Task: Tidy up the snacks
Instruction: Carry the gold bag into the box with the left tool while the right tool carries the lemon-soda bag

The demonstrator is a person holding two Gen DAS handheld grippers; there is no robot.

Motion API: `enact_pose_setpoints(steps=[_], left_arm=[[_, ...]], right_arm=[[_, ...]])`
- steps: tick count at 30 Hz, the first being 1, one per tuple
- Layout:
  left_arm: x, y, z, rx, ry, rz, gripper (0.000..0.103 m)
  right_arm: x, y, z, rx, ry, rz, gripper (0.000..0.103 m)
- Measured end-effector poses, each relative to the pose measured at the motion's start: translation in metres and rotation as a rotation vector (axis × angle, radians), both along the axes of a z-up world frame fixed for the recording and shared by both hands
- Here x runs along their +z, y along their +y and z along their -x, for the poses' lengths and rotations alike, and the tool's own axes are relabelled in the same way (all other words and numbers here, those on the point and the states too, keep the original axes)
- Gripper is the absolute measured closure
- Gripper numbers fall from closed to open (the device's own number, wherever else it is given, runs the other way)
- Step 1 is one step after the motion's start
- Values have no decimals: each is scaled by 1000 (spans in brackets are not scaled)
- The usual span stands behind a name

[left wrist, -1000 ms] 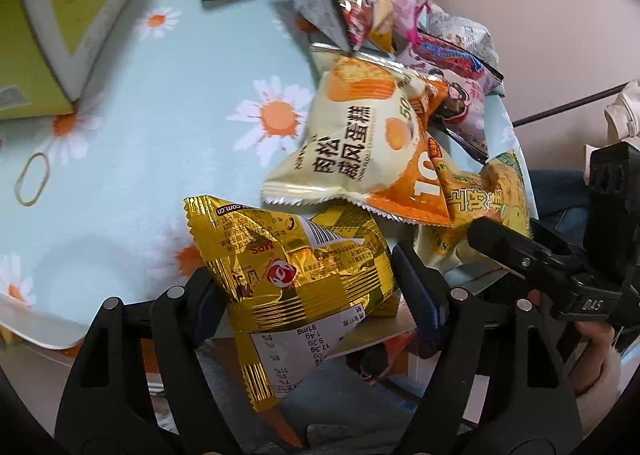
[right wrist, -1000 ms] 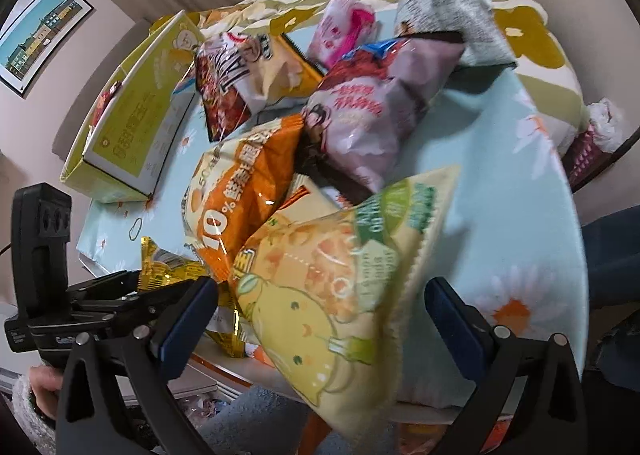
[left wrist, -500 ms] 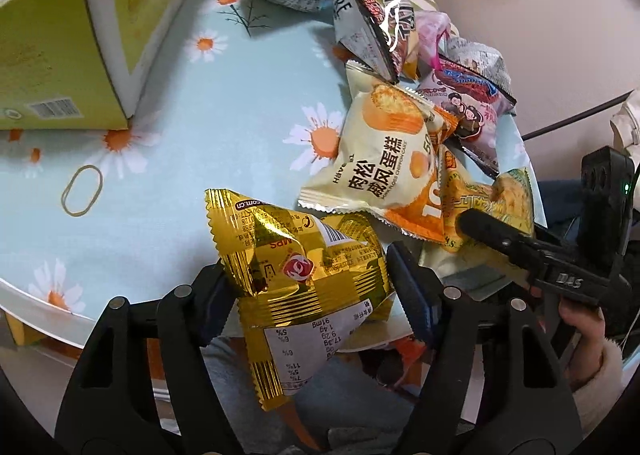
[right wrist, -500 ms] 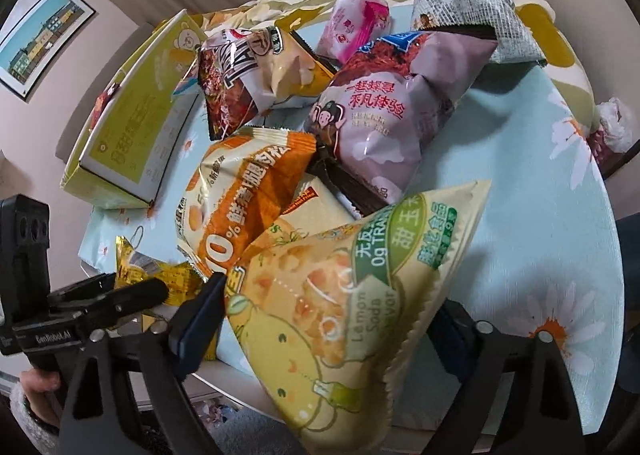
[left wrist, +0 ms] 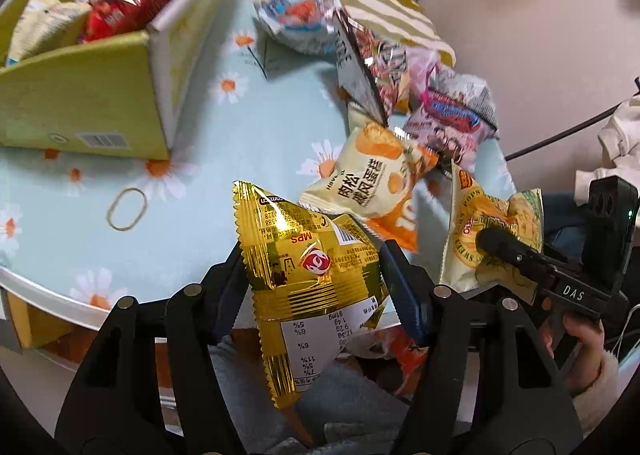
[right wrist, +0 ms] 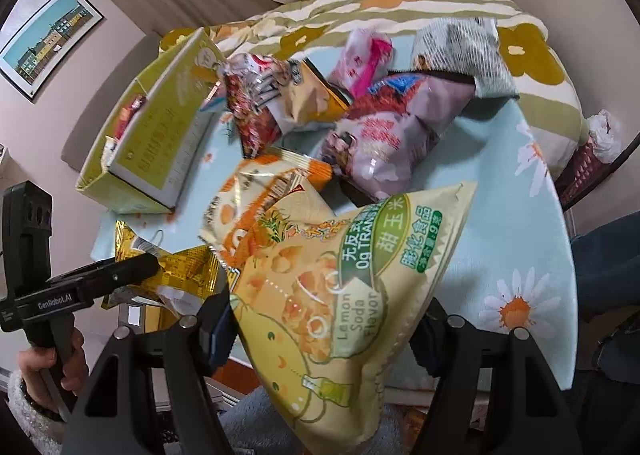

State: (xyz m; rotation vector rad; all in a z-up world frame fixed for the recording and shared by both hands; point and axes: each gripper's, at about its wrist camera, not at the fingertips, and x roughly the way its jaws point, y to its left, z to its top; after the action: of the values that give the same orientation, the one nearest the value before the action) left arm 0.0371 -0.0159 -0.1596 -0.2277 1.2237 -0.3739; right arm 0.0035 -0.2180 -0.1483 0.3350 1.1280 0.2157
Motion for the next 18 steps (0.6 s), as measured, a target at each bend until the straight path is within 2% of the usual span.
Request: enact_pose_setpoints(steps=[9,14,18], left_arm=[[54,24,-8,38,-89,62,41],[85,43,-31,51,-152,84,41],[111,63,-56,56,-216,69,41]], right_arm=[[48,20,-7,26,-81,10,36],[79,41,-29,49,-143,15,36],[104,66,-58,75,-194,10,36]])
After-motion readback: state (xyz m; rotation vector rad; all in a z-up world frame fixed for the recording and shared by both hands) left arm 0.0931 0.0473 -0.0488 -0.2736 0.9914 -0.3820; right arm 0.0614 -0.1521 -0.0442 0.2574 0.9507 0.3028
